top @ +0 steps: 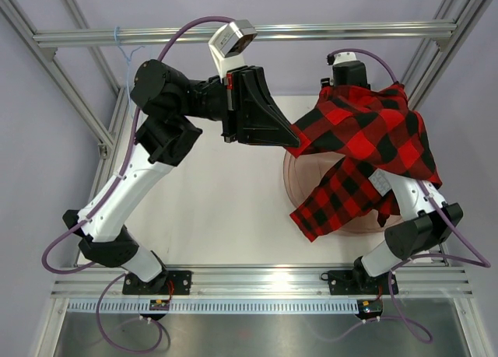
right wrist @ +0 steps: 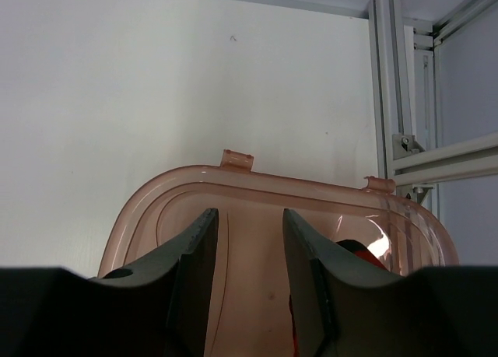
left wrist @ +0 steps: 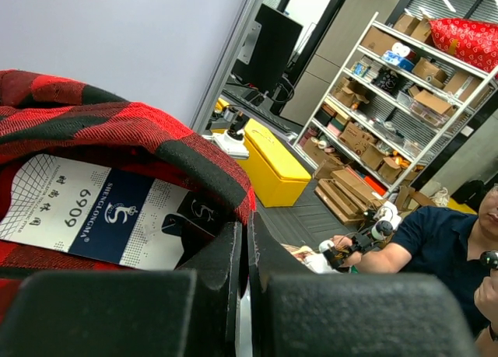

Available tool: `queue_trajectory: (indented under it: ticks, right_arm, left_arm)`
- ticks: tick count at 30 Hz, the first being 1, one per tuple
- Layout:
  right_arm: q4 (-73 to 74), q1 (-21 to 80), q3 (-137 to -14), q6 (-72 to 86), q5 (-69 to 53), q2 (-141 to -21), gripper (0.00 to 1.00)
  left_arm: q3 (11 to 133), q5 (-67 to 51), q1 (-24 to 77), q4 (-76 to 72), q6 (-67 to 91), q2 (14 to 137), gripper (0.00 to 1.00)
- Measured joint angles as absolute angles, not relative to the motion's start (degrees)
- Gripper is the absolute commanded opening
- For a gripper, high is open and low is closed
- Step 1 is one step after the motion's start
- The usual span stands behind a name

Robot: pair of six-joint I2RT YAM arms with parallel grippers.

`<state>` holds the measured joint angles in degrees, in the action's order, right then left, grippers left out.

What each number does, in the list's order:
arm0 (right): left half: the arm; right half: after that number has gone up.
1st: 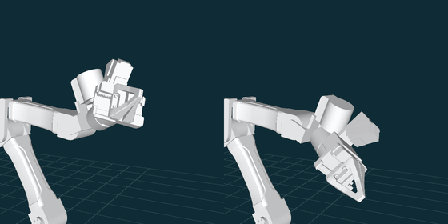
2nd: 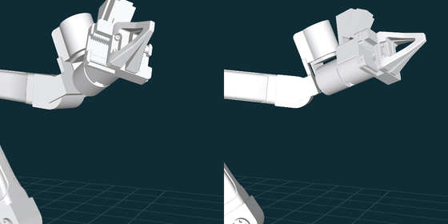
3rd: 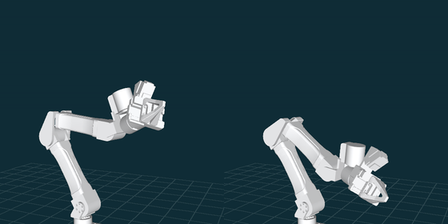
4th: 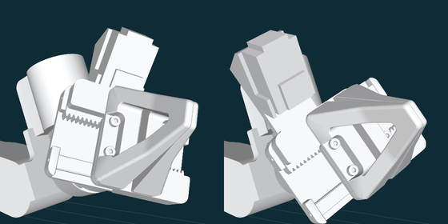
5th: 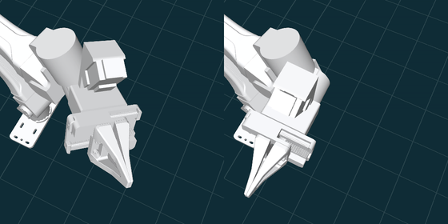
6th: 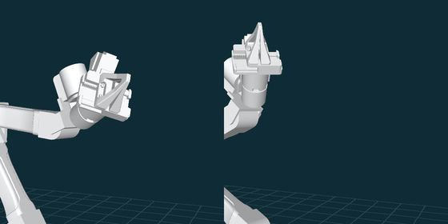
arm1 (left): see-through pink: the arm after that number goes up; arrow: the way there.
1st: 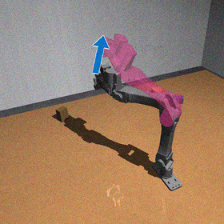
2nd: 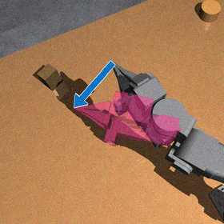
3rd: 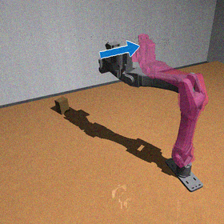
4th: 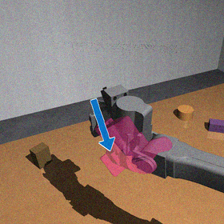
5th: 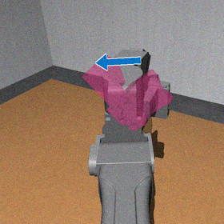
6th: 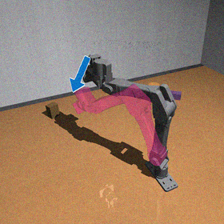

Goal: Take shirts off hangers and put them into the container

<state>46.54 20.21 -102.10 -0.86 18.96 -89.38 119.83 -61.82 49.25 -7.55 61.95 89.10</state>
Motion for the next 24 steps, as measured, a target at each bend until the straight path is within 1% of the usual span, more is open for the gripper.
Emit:
queue_trajectory:
  ticks: [10,18,24]
  right_arm:
    - [48.16,18.98,-107.39,-1.54,17.15,-91.88,0.48]
    - [48.01,18.52,-103.07,-1.02,16.80,-92.55,0.50]
    - [48.03,16.97,-101.75,0.30,15.40,-94.59,0.52]
  left_arm:
    - [117.75,-62.48,49.28,-9.23,62.00,89.10,0.00]
    - [112.42,-63.18,50.94,-11.94,61.49,90.21,0.00]
    - [112.07,-64.55,54.17,-13.45,60.18,96.86,0.00]
